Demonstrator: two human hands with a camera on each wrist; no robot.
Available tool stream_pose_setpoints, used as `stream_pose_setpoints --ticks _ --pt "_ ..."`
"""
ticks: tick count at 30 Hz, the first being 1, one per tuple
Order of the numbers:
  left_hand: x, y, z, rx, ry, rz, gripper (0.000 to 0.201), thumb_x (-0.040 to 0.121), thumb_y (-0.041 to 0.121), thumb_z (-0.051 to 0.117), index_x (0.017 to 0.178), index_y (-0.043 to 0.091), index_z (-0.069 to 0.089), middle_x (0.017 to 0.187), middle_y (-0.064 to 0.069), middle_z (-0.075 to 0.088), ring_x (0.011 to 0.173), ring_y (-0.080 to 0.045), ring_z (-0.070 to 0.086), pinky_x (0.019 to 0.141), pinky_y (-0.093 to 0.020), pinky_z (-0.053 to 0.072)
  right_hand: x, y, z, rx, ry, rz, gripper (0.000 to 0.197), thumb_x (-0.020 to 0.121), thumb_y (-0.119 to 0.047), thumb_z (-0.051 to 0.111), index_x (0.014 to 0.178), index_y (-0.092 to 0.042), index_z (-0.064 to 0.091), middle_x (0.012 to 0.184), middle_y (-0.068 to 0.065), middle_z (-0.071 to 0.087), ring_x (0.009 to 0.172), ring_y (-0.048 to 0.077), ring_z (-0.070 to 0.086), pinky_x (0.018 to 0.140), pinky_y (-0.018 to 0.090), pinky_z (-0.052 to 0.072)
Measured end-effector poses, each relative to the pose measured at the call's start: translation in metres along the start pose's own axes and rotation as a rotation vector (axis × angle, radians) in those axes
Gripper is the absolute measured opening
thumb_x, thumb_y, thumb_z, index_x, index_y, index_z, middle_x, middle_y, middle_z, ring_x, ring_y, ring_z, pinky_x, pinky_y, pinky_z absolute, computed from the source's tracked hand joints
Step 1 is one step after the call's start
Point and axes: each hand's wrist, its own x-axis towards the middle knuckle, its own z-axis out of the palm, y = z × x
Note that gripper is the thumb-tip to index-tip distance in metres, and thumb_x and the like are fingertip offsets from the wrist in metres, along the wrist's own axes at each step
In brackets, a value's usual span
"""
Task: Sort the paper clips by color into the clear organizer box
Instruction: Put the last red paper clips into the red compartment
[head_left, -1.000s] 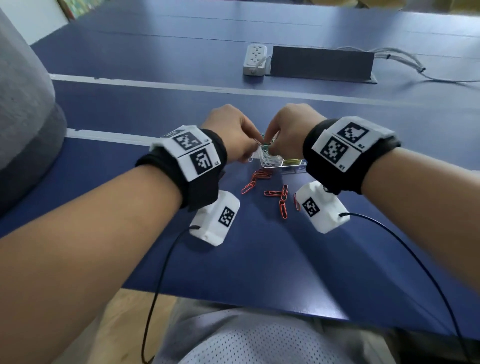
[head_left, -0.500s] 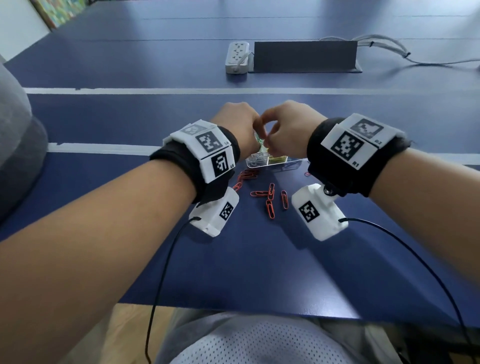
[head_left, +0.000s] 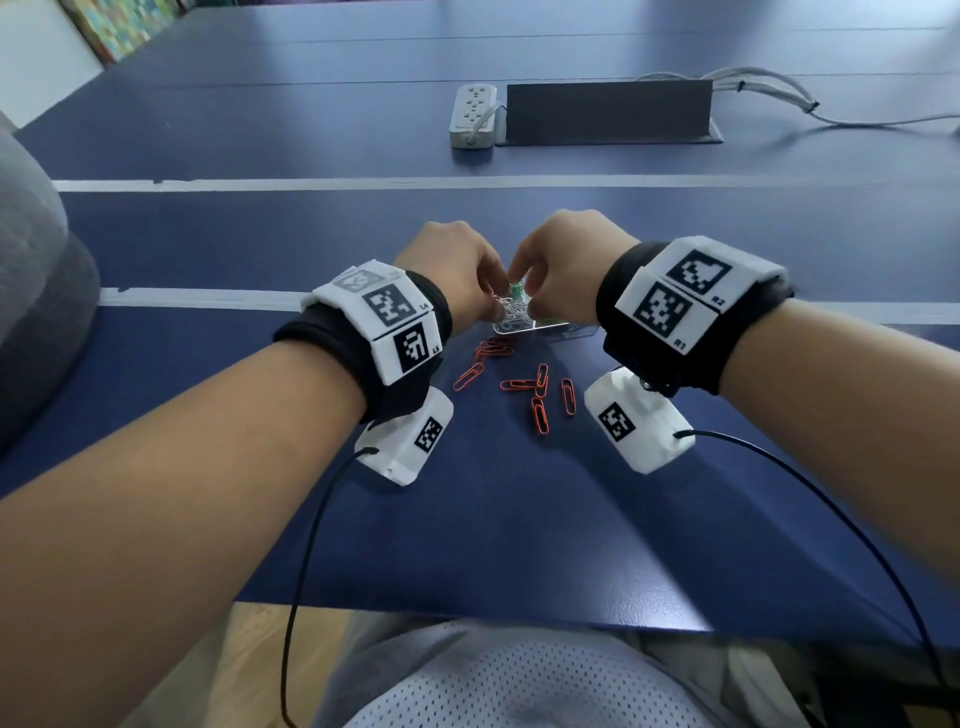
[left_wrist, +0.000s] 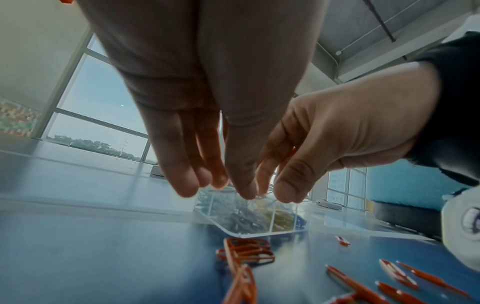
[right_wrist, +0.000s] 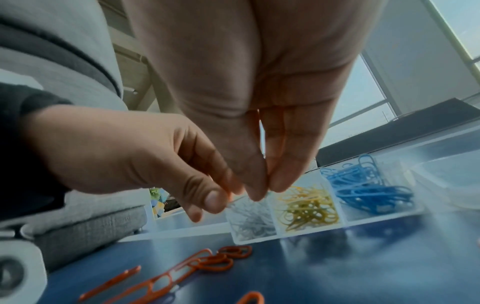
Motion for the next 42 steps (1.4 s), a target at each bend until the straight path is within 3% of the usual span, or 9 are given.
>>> stream_pose_setpoints --ticks 7,12,17,21,25,27,30,35,42 --pt "0.002 0.001 0.002 -0.022 0.011 -0.001 0.016 0.07 0.015 0.079 0.085 0.019 0.076 0.093 -0.002 0.074 0.094 -0.017 0.066 0.089 -0.033 0.053 0.001 -0.004 -0.001 0.06 0.047 -0.011 0.037 0.076 -0.007 0.064 0.107 -0.026 0.07 0.1 0.003 0.07 0.091 0.02 0.065 0.077 0.026 0.051" --pt "0.002 0.003 0.002 -0.067 0.059 0.017 0.021 0.074 0.005 0.074 0.09 0.018 0.074 0.089 -0.004 0.074 0.087 -0.016 0.067 0.086 -0.031 0.054 0.002 -0.001 0.0 0.117 0.063 -0.007 0.039 0.077 -0.004 0.059 0.108 -0.026 0.067 0.099 0.003 0.072 0.092 0.021 0.066 0.079 0.028 0.053" --pt "0.003 0.013 0.003 -0.097 0.11 0.069 0.023 0.073 -0.001 0.065 0.086 0.015 0.075 0.09 -0.008 0.074 0.09 -0.023 0.068 0.085 -0.034 0.055 0.002 0.0 0.002 0.061 0.087 -0.009 0.03 0.078 -0.009 0.062 0.107 -0.016 0.065 0.092 0.003 0.064 0.087 0.023 0.058 0.071 0.025 0.04" --pt "0.001 0.012 0.003 -0.156 0.069 0.076 0.029 0.076 -0.005 0.059 0.091 0.015 0.073 0.088 -0.009 0.075 0.082 -0.018 0.069 0.081 -0.027 0.055 0.002 0.003 0.001 0.052 0.104 -0.017 0.027 0.079 -0.006 0.06 0.104 -0.015 0.064 0.102 0.007 0.067 0.088 0.024 0.057 0.072 0.026 0.042" --pt "-0.001 0.012 0.002 -0.252 0.098 0.078 0.027 0.078 -0.002 0.058 0.093 0.015 0.073 0.089 -0.008 0.074 0.075 -0.017 0.065 0.081 -0.03 0.057 0.002 0.004 0.0 0.022 0.141 -0.015 0.026 0.082 -0.007 0.054 0.103 -0.015 0.066 0.101 0.009 0.066 0.091 0.028 0.058 0.074 0.026 0.043" --pt "0.0 0.008 -0.001 -0.253 0.153 0.062 0.026 0.078 0.003 0.058 0.091 0.019 0.073 0.084 -0.002 0.072 0.069 -0.013 0.06 0.078 -0.024 0.054 0.001 0.004 0.0 0.005 0.145 -0.004 0.031 0.083 -0.008 0.051 0.103 -0.02 0.07 0.092 0.006 0.063 0.085 0.024 0.055 0.076 0.025 0.044" --pt "-0.003 -0.003 -0.007 -0.154 0.187 0.043 0.021 0.081 0.01 0.059 0.091 0.022 0.072 0.076 0.005 0.065 0.07 -0.01 0.056 0.076 -0.018 0.046 -0.001 0.003 0.002 -0.011 0.103 -0.05 0.023 0.083 -0.017 0.058 0.097 -0.025 0.075 0.092 0.002 0.07 0.092 0.023 0.062 0.084 0.027 0.051" --pt "-0.011 -0.025 -0.015 -0.019 0.128 0.009 0.015 0.083 0.016 0.061 0.09 0.022 0.072 0.079 0.004 0.064 0.078 -0.012 0.057 0.08 -0.021 0.045 0.001 -0.003 0.009 -0.064 0.065 -0.121 0.021 0.081 -0.015 0.059 0.089 -0.024 0.076 0.091 0.004 0.07 0.079 0.022 0.057 0.075 0.026 0.048" --pt "-0.027 -0.047 -0.026 0.115 -0.021 -0.036 0.012 0.082 0.021 0.064 0.091 0.022 0.072 0.079 0.005 0.062 0.08 -0.012 0.055 0.077 -0.02 0.041 0.007 -0.014 0.005 -0.091 0.085 -0.138 0.022 0.081 -0.008 0.058 0.089 -0.015 0.077 0.096 0.01 0.073 0.09 0.031 0.066 0.082 0.031 0.055"
